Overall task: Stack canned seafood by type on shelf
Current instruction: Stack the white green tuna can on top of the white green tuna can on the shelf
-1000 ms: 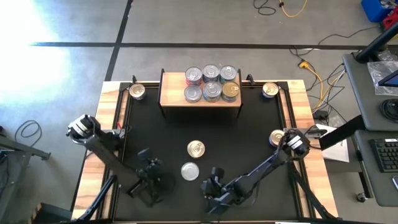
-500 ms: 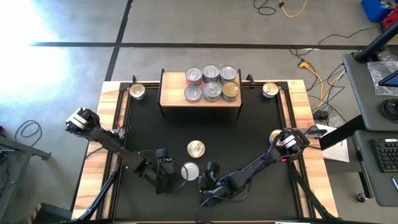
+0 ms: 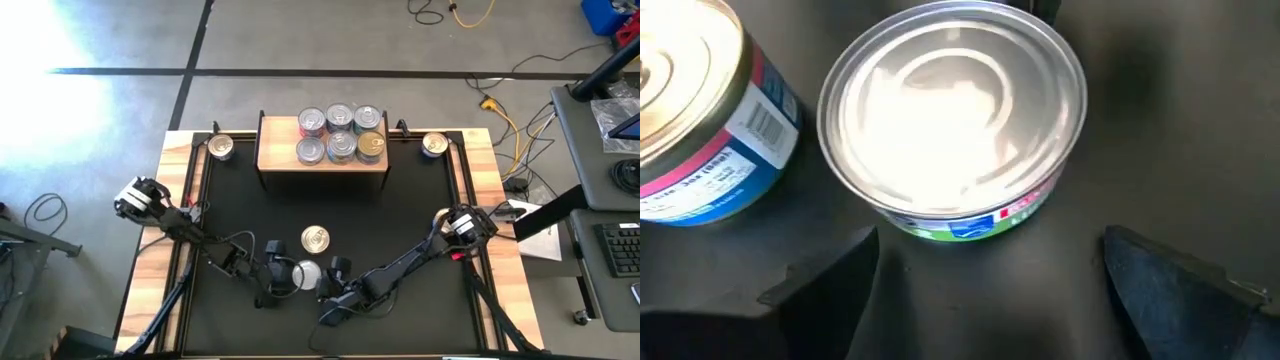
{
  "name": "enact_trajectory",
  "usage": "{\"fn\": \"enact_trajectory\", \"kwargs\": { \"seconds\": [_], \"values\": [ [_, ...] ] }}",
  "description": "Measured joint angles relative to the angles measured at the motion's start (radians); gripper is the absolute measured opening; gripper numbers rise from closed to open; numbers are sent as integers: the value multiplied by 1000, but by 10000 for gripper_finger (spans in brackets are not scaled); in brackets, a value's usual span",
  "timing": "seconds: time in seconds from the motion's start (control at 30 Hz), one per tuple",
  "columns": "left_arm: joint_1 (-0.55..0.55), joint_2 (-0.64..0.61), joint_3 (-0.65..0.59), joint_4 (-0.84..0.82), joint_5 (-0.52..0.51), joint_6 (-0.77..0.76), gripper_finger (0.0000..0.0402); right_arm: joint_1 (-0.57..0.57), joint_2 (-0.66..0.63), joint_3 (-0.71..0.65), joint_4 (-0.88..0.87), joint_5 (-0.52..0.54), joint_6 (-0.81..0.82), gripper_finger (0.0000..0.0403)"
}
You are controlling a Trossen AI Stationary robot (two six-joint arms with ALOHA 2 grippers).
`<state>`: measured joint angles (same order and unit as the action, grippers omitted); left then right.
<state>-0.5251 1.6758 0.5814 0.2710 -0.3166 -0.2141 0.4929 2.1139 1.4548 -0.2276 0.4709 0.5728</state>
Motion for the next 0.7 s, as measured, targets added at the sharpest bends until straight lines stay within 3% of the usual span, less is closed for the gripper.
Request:
{"fn": "enact_trajectory", "kwargs": {
  "seconds": [0.2,0.7],
  "values": [
    [40,4,-37,99,6,93,375,-24,0,0,-27,-5,-22,12],
    [133,-23,-31,-14,-23,257,375,-47,1,1,-129,-8,2,12]
  ]
}}
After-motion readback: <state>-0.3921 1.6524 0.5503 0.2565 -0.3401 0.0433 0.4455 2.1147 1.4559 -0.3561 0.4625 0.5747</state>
